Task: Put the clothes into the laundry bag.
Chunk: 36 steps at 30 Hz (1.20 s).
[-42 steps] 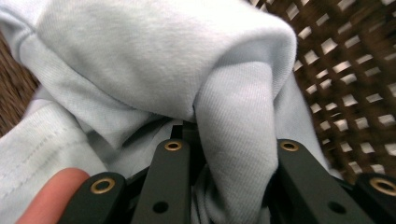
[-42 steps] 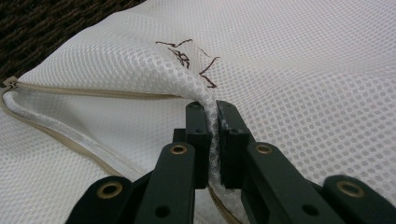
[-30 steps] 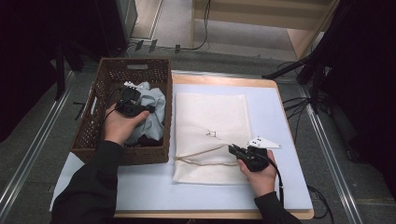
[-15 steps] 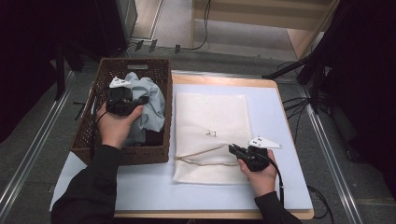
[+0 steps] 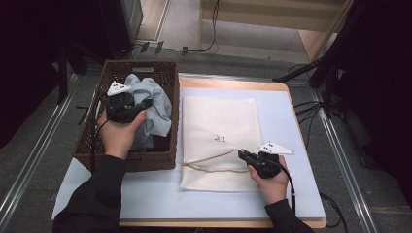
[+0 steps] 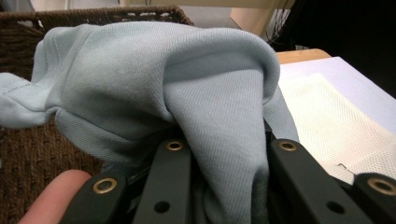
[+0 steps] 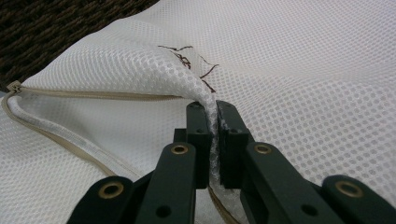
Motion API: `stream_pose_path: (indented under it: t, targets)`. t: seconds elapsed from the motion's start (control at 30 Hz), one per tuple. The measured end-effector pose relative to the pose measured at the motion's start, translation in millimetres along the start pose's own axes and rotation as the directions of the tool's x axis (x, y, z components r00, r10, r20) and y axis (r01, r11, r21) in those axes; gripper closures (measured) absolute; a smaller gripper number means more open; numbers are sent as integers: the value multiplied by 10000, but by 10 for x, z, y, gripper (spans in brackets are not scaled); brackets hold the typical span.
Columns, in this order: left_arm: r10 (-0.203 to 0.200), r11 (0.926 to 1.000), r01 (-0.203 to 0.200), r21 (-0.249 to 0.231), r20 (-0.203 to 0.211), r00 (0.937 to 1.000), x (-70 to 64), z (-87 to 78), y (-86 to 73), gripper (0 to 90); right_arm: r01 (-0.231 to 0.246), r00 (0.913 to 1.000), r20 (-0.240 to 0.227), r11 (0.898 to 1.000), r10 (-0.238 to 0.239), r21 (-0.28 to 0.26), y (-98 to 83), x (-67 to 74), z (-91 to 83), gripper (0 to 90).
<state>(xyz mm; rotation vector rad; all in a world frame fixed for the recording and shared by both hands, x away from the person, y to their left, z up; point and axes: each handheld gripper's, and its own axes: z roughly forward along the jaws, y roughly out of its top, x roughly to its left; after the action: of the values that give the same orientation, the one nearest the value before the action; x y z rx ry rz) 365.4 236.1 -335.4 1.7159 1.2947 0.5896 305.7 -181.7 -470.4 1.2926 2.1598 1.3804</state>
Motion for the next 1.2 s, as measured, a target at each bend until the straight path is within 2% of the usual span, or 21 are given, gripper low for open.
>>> stream_pose_path:
  t: [0.33,0.47,0.57,0.73,0.87,1.0,1.2]
  targets:
    - [-144,9983,142,-572,-37,9999,-32,-79,0,768,19,10000,-14,10000,-19,-22,1,2,0,863]
    - [-175,9980,171,-600,-57,9998,-52,-94,-4,768,30,10000,-15,10000,-30,-31,1,2,0,862]
    - [-202,9976,194,-658,-116,9997,-82,-111,-13,768,3,10000,-34,10000,-3,-34,2,3,-3,863]
    - [-136,9966,141,-811,74,9999,-180,-162,-30,768,12,10000,-15,10000,-12,-61,2,6,-6,863]
    - [-148,9955,175,-931,299,9994,-258,-185,-73,768,12,10000,-10,10000,-12,-91,4,8,-8,863]
    - [-278,9940,368,-1029,876,9958,-396,-223,-144,768,22,10000,-7,9999,-22,-110,5,10,-10,863]
    - [-116,9933,282,-1124,1464,9892,-609,-287,-196,768,49,10000,1,9998,-49,-186,8,10,-14,863]
